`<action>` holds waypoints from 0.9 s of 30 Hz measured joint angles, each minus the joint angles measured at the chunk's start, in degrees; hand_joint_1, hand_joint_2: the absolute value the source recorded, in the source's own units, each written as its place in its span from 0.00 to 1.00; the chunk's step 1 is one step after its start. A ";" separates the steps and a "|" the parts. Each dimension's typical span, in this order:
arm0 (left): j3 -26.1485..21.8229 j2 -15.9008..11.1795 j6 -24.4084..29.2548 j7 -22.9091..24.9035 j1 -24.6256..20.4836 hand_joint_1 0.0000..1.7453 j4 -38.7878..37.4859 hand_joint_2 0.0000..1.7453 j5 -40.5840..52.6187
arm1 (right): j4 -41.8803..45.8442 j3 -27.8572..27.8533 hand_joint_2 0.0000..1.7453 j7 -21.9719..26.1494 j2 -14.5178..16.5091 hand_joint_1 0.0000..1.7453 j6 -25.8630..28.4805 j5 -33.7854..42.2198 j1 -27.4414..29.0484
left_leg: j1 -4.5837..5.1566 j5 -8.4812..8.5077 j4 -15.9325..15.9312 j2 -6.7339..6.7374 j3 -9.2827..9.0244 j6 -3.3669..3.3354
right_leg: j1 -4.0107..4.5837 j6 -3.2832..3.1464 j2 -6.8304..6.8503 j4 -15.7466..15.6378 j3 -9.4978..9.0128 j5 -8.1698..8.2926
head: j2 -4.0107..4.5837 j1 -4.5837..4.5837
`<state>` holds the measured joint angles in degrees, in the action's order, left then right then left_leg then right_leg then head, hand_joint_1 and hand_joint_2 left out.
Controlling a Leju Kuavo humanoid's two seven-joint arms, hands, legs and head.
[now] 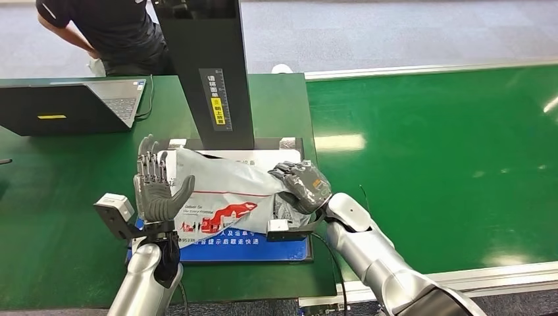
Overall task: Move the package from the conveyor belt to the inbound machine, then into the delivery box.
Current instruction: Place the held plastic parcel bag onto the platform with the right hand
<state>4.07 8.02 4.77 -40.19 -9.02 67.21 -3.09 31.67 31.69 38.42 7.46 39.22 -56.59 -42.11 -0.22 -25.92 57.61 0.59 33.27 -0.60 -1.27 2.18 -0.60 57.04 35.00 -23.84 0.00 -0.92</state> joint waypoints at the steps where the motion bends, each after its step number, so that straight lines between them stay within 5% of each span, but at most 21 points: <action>1: 0.22 0.00 -0.01 0.00 -0.22 0.00 -0.14 1.00 -0.12 | 1.86 -1.41 1.00 0.56 0.67 1.00 0.20 -1.17 0.86 | 0.00 0.00 0.00 0.00 0.02 0.00 | 0.00 0.00 0.00 0.00 0.02 0.00 | 0.00 -0.01; 10: 1.25 0.00 -0.01 0.00 -1.21 0.00 -0.73 1.00 -0.34 | 9.95 -7.29 1.00 1.38 3.27 0.96 0.43 -2.05 4.01 | 0.03 0.00 0.02 -0.01 0.09 -0.01 | -0.03 0.01 0.00 -0.02 0.05 0.01 | 0.00 -0.02; 14: 1.45 0.00 0.21 0.02 -1.42 0.00 -0.98 1.00 -0.45 | 12.61 -8.24 1.00 1.38 3.52 0.07 0.42 -1.73 5.09 | 0.03 0.00 0.02 -0.01 0.13 0.00 | -0.03 0.01 0.00 -0.02 0.11 0.01 | 0.00 0.00; 15: 1.59 0.00 0.48 0.09 -1.47 0.00 -1.05 1.00 -0.54 | 13.36 -8.50 1.00 1.32 3.59 0.00 0.40 -1.31 5.37 | 0.02 0.00 0.02 0.00 0.14 0.00 | -0.03 0.01 -0.01 -0.02 0.13 0.01 | 0.00 -0.01; 23: 2.78 -0.03 1.08 0.14 -1.30 0.00 -1.57 1.00 -0.98 | 7.38 -8.92 1.00 1.13 3.84 0.00 0.25 6.73 3.71 | 0.02 0.00 0.02 0.03 0.16 0.00 | -0.03 0.00 -0.02 -0.01 0.15 0.02 | 0.00 -0.02; 27: 2.82 -0.08 0.78 0.07 -1.25 0.00 -1.98 1.00 -0.97 | 3.98 -8.91 1.00 -2.01 3.59 0.00 -8.84 12.49 2.91 | 0.02 0.00 0.02 0.02 0.16 0.00 | -0.03 0.00 -0.02 -0.01 0.16 0.02 | 0.00 -0.01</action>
<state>6.88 7.94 5.55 -40.13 -10.27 65.23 -4.07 35.65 22.77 36.41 11.05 30.38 -44.10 -39.20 -0.20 -25.92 57.62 0.61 33.44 -0.60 -1.30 2.18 -0.62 57.03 35.16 -23.82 0.00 -0.93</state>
